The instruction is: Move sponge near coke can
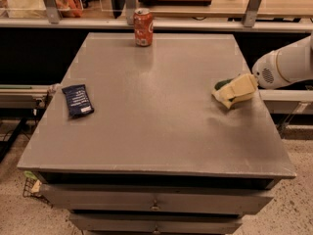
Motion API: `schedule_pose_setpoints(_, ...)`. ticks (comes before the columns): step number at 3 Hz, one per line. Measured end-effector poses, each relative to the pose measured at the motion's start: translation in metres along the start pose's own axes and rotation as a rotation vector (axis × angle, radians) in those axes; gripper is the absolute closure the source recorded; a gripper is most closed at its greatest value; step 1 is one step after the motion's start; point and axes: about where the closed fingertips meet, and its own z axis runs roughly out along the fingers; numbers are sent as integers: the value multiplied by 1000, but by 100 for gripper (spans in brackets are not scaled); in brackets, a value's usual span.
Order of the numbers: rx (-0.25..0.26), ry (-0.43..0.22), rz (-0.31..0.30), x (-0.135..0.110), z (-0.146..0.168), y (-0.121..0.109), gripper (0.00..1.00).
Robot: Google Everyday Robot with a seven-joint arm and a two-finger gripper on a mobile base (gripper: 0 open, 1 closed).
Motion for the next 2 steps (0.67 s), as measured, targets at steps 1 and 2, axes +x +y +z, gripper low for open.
schedule_pose_setpoints(1,20,3,8,7,11,-6,0)
schedule_pose_setpoints(2,-2,9,31,10,16,-6,16)
